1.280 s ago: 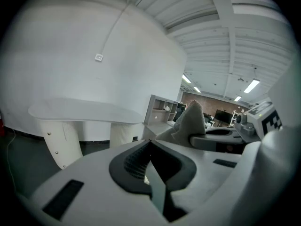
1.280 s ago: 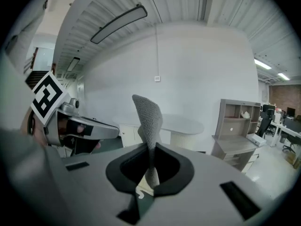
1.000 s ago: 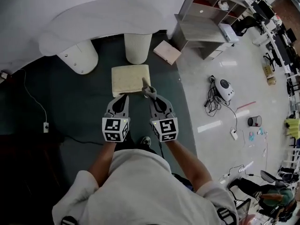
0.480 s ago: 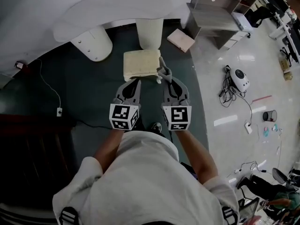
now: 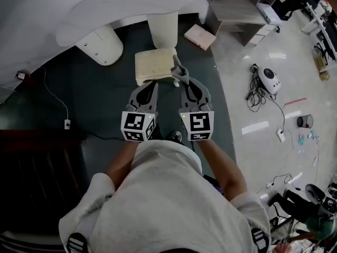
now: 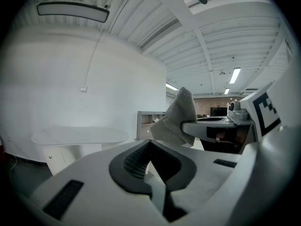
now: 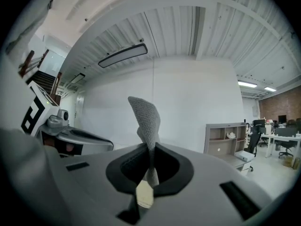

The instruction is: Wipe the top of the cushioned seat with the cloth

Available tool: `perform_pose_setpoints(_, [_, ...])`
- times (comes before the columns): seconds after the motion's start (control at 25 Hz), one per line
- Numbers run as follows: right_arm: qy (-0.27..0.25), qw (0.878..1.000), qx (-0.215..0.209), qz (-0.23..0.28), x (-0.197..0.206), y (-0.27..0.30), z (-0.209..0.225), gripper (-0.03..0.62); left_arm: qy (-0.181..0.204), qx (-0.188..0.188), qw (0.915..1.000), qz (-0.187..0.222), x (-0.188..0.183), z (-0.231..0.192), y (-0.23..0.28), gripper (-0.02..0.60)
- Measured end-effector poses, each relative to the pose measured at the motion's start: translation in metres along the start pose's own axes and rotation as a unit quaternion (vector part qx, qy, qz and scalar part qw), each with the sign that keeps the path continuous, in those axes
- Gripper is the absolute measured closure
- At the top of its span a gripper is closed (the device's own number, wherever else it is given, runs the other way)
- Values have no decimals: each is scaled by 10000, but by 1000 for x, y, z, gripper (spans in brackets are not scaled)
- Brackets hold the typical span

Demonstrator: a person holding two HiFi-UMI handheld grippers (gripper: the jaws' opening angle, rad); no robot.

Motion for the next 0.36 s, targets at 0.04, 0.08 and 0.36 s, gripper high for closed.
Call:
perform_pose_setpoints(0.04, [-21,10000,-19,3,1,2,1,576,8,2,10000,0,2,0,2,568])
perform_pose_setpoints(0.08, [-44,10000,-34,1,2,4,2,576,15,5,10000,-1,3,-1,3,568])
perform_pose_setpoints(0.36, [-191,9997,-144,-7,15,18,-9,576,40,-3,10000,76,13,-15,6,568])
Point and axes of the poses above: the fingertips, and each gripper's own axes: y forward along the fingers, z to its right, x out of its underside, the point moved 1 cm from there along -y, backward along the fingers, and after that the axes turned 8 degrees about z, right-handed, at the moved point
